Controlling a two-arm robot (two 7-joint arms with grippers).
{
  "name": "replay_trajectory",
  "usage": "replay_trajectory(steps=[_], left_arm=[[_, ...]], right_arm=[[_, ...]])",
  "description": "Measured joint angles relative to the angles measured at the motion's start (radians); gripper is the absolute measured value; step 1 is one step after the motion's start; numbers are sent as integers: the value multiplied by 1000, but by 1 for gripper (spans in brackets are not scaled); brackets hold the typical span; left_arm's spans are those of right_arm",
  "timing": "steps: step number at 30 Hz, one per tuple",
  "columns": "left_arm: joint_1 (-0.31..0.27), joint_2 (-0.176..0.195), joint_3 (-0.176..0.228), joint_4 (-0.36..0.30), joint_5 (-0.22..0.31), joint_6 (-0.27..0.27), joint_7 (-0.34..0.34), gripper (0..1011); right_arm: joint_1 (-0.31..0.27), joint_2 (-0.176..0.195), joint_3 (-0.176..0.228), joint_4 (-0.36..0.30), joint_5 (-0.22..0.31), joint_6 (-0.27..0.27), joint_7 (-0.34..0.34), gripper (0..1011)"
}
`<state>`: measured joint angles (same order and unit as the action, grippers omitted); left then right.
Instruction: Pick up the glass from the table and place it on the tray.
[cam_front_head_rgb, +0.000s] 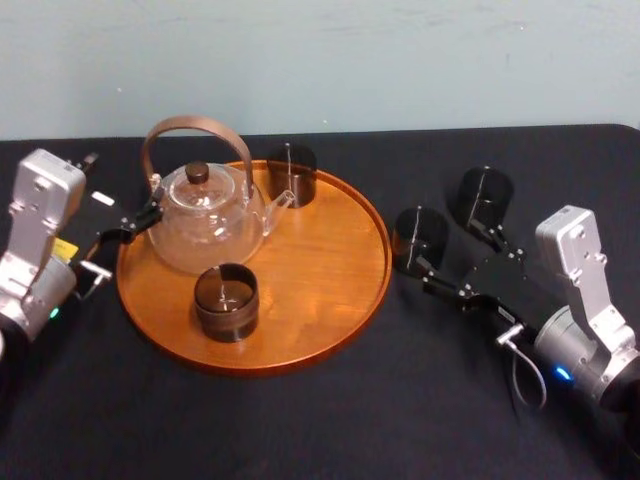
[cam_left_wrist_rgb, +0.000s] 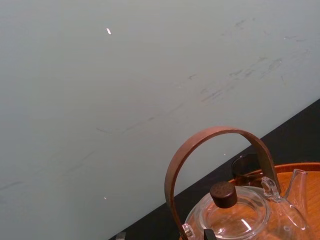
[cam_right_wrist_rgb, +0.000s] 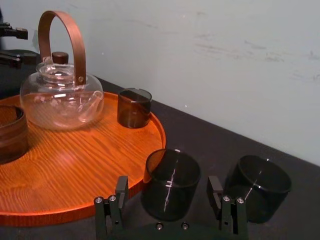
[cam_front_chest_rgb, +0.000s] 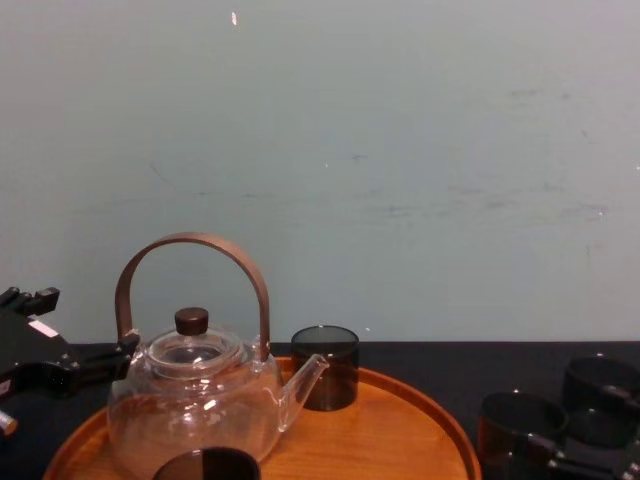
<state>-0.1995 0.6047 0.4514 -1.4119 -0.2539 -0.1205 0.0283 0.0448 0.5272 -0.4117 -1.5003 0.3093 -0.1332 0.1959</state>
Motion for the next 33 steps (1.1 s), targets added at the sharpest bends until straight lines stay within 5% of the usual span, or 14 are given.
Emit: replay_trajectory(steps=[33], left_arm=[[0, 0, 0, 0, 0, 0, 0, 1010]], right_arm=[[92, -111, 38, 207, -44, -7, 85, 1002]])
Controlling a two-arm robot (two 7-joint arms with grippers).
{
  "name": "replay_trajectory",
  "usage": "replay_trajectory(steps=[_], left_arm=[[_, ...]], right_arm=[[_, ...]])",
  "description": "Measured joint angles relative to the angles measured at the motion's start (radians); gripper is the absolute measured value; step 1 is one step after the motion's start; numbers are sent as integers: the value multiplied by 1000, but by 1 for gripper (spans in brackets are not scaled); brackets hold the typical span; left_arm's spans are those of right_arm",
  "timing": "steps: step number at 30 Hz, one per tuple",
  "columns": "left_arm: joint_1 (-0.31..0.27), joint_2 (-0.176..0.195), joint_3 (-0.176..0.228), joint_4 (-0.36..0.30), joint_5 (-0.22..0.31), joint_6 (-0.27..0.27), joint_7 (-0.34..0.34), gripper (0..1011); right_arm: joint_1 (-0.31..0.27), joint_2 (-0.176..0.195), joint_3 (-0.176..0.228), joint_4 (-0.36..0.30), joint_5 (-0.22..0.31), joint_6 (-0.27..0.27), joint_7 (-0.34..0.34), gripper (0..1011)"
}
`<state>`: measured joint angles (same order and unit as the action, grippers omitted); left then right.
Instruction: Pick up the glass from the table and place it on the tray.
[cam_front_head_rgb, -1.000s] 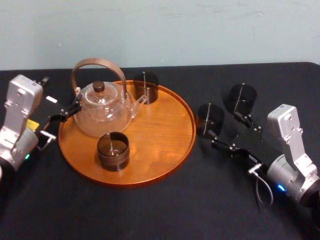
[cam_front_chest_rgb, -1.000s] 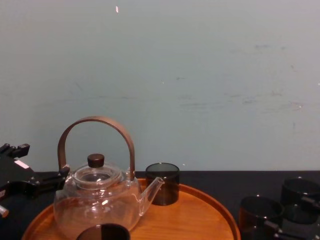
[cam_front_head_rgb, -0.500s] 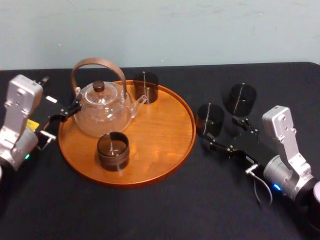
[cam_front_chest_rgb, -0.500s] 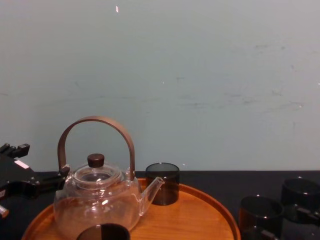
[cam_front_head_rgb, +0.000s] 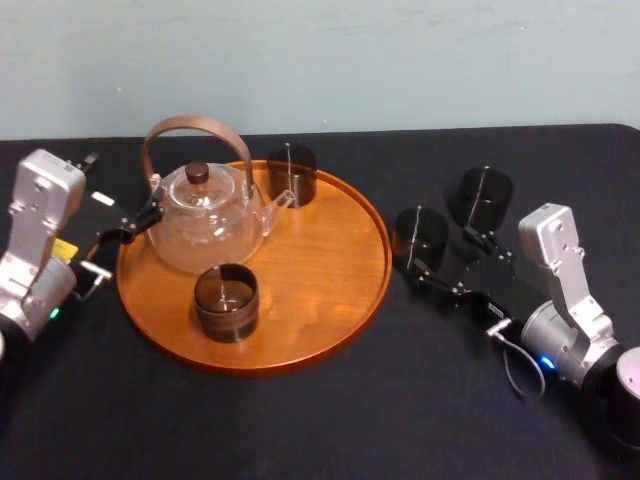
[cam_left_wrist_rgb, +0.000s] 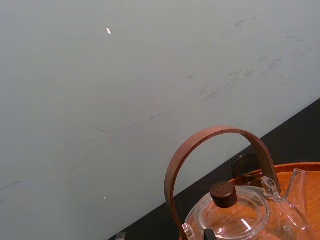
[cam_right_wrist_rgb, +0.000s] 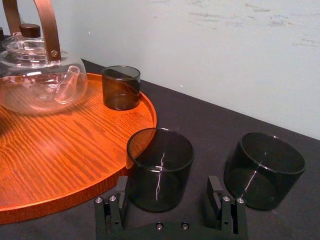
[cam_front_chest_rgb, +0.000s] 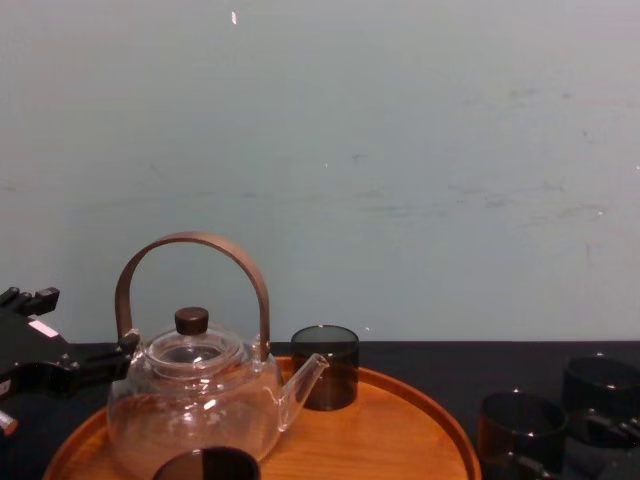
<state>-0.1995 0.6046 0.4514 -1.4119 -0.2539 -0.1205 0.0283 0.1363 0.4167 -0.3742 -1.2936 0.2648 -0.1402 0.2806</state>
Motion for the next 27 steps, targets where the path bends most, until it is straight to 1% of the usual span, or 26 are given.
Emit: replay_trajectory(steps=[18, 24, 27], left_arm=[[0, 0, 0, 0, 0, 0, 0, 1009], [0, 0, 0, 0, 0, 0, 0, 1010], [0, 0, 0, 0, 0, 0, 0, 1010]], right_arm=[[85, -66, 6, 118, -27, -39, 72, 1002], [113, -91, 16, 166, -30, -53, 99, 1002], [121, -97, 20, 180, -30, -56, 108, 1002]])
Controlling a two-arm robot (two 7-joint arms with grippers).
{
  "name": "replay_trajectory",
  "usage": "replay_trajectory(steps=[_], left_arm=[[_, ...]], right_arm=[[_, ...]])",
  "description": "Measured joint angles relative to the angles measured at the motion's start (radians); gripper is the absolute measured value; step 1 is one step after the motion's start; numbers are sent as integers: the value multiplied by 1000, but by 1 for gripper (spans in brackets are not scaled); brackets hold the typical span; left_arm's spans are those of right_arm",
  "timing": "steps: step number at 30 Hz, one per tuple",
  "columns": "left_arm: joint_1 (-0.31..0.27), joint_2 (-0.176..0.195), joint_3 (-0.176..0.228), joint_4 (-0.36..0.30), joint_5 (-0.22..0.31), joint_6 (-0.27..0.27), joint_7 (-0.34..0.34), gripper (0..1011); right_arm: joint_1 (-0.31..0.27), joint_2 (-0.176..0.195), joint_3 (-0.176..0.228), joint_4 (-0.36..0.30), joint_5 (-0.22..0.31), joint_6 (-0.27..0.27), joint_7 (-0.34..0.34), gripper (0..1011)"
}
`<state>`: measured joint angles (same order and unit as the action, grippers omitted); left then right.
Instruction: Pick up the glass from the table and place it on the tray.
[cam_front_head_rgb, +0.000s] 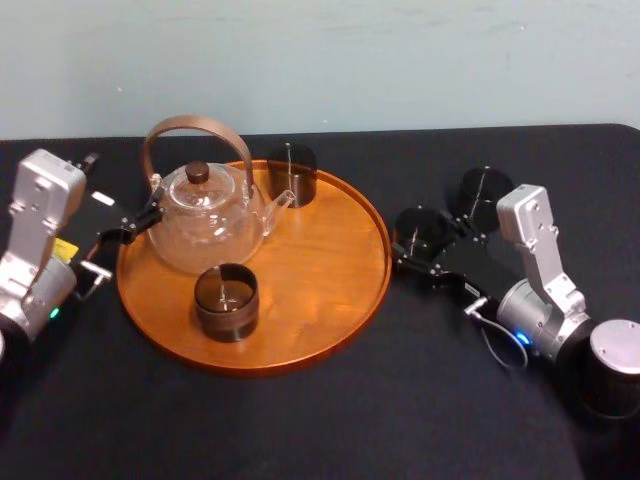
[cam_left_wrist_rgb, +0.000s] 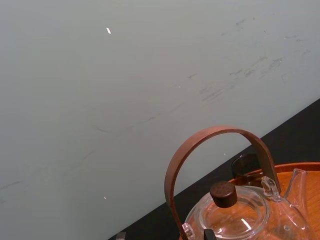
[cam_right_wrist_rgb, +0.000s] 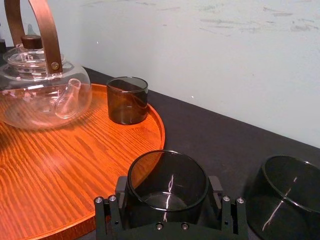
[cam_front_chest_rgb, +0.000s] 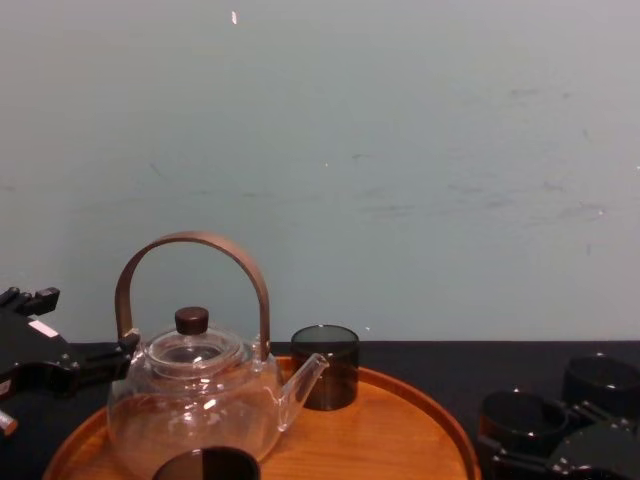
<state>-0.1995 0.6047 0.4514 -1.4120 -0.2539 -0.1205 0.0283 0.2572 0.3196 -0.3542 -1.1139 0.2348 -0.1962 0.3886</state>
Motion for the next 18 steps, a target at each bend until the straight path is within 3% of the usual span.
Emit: replay_trajectory(steps=[11, 18], left_arm=[[0, 0, 0, 0, 0, 0, 0, 1009], [0, 0, 0, 0, 0, 0, 0, 1010]], right_arm=[[28, -29, 15, 63, -9, -20, 37, 1002], [28, -29, 15, 63, -9, -21, 38, 1002]])
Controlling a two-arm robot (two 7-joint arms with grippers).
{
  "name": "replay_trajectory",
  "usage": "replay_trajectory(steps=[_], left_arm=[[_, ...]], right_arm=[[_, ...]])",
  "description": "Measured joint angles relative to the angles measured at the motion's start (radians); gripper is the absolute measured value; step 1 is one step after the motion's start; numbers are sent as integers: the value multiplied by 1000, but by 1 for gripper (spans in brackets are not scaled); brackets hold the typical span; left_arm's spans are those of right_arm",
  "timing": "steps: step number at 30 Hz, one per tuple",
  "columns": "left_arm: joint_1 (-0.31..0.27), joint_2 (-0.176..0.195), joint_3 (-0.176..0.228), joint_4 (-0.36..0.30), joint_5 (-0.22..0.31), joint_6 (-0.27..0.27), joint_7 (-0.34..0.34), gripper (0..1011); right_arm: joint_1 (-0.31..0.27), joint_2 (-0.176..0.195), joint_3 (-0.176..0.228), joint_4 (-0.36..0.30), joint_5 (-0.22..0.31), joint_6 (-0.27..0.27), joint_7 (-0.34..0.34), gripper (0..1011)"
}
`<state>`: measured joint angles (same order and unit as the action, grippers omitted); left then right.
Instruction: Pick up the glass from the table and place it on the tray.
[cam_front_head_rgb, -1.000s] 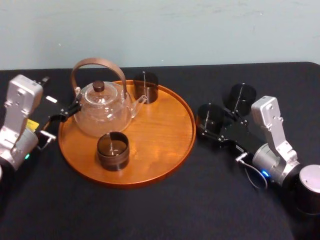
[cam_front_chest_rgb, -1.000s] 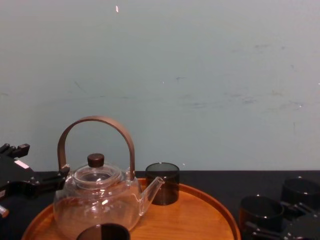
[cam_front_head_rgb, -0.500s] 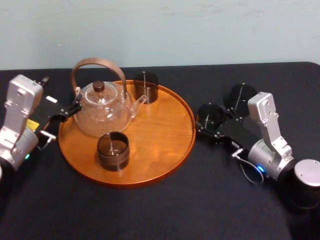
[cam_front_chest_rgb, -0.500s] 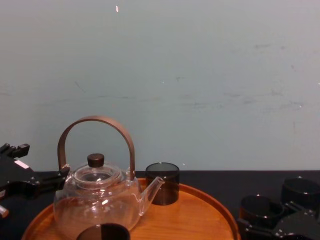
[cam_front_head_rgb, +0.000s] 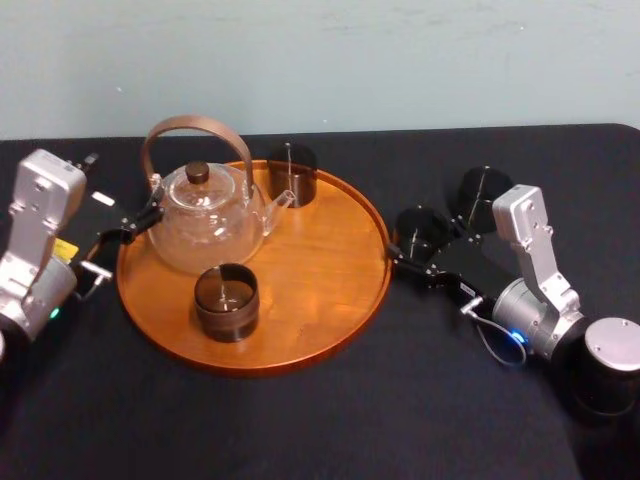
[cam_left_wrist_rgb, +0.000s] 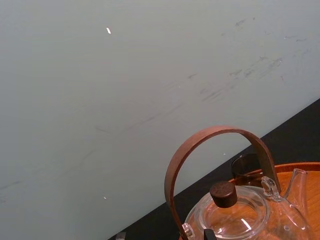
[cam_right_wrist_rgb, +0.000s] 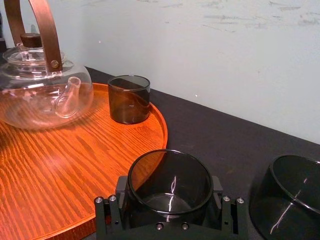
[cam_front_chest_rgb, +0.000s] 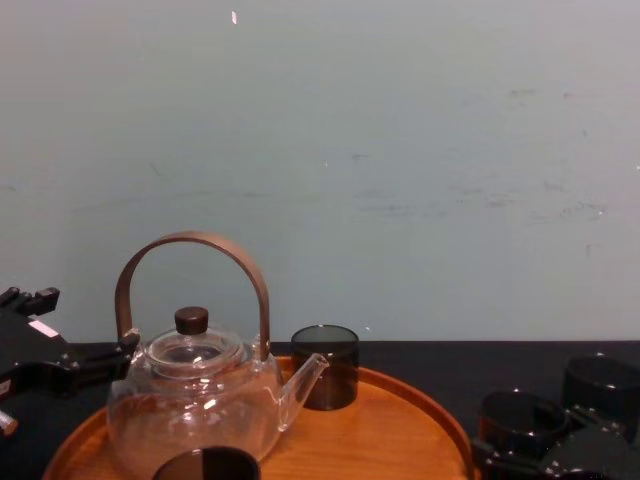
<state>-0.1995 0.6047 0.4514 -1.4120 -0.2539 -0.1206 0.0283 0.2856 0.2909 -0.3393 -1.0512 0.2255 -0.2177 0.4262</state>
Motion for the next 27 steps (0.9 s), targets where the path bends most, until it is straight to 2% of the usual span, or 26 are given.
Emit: replay_trajectory(steps=[27], left_arm=[[0, 0, 0, 0, 0, 0, 0, 1010]], right_arm=[[15, -14, 9, 23, -1, -7, 22, 998]])
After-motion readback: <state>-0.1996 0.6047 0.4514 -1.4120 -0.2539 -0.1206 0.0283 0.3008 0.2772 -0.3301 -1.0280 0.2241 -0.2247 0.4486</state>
